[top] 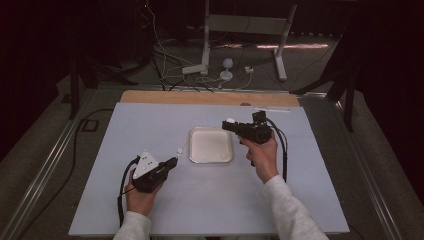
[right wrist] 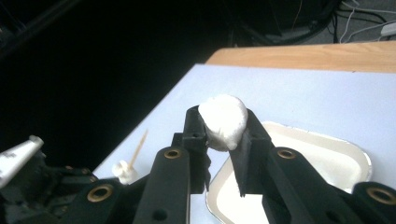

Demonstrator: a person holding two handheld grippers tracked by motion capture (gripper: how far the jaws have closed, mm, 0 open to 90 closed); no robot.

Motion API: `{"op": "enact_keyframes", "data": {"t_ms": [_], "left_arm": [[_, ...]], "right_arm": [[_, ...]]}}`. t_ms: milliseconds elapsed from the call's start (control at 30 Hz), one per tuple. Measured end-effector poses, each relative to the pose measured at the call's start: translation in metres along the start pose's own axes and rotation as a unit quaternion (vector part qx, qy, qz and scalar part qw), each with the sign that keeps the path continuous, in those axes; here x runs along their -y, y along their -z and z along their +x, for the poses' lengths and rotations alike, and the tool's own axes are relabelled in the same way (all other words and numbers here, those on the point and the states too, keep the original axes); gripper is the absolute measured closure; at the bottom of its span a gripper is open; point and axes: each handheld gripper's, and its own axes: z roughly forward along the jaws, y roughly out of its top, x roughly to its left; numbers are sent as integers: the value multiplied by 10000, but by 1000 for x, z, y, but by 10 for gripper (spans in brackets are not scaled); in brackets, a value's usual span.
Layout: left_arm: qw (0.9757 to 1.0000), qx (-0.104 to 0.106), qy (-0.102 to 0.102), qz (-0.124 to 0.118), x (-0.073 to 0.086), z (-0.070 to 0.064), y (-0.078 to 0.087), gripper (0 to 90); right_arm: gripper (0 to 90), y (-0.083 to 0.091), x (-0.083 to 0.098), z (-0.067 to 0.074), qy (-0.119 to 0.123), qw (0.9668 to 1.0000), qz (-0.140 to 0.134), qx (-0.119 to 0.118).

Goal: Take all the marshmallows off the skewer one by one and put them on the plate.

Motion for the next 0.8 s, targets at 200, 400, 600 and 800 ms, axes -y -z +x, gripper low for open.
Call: {"op": "enact_keyframes", "data": {"t_ms": [200, 400, 600, 800], "left_arm": [[10000, 5, 26, -30, 0, 0, -1, 900], [10000, 21, 40, -31, 0, 0, -2, 899], [10000, 44, 52, -28, 0, -1, -3, 898], [9999, 72, 70, -20, 0, -1, -5, 898]], "right_arm": [[745, -21, 6, -1, 108, 9997, 226, 58], [734, -35, 12, -4, 175, 9986, 469, 186], [709, -53, 19, -10, 231, 9961, 780, 338], [636, -66, 25, -17, 165, 9946, 927, 440]]}}
